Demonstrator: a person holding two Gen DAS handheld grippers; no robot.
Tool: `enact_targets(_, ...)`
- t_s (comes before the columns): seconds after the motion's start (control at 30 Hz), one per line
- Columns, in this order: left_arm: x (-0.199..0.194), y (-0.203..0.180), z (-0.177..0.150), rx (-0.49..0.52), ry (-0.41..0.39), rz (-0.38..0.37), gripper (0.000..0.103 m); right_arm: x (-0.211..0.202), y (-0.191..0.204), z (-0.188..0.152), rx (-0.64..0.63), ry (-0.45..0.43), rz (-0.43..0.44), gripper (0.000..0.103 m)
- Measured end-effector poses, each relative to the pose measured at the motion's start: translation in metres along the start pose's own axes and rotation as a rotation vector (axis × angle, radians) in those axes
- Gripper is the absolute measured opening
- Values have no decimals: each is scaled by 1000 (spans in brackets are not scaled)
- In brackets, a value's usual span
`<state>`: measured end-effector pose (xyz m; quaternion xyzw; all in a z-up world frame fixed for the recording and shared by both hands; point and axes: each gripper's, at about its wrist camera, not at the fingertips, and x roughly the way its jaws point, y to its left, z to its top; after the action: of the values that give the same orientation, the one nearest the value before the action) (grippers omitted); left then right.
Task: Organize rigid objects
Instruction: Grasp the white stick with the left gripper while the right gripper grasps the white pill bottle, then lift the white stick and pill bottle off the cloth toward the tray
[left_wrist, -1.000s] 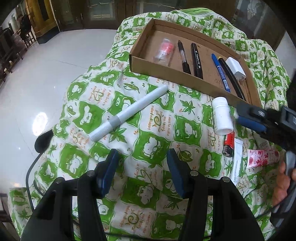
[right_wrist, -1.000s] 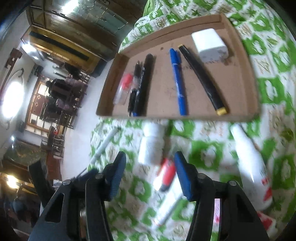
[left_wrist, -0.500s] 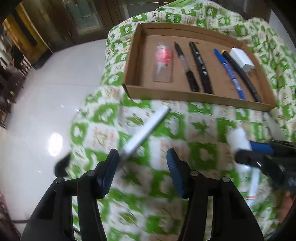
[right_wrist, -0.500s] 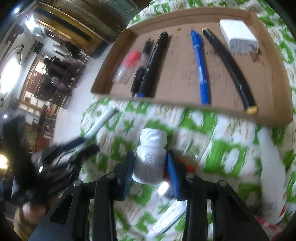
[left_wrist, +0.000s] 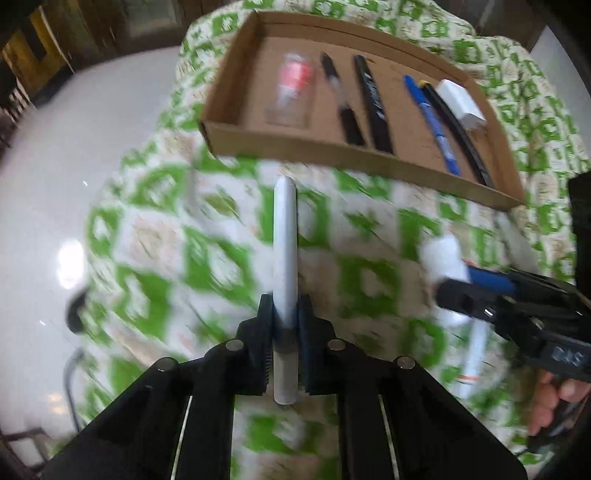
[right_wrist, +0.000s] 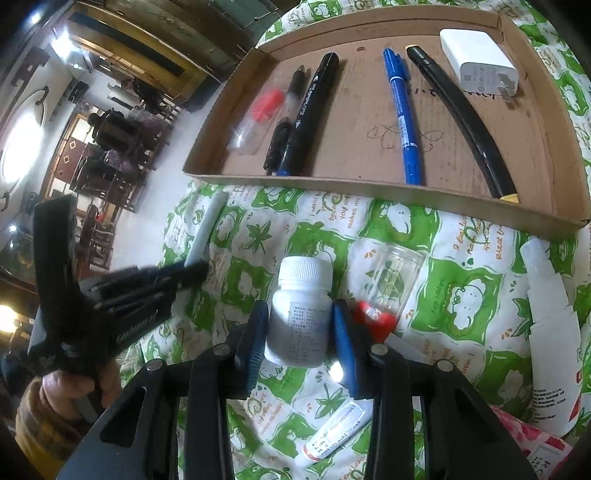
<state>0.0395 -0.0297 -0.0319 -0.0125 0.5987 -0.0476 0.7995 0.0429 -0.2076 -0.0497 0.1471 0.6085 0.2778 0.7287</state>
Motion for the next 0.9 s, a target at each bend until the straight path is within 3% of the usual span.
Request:
enact_targets(0.1,3,-2,-18,-57,44,-60,10,-6,-4,-3,10,13,1,32)
enact_targets(0.2,1,-5,-35,-65,28,-55,10,-8,-7,-10,32,46,-7,32)
enact_targets(0.53,10,-10,-18,-86,-31,13,10,-6,-4,-15,8,62,-34,32)
enact_targets(0.9,-1,-17,-40,-98,-62,-2,10,-10,4,-18,-15,46,-36,30)
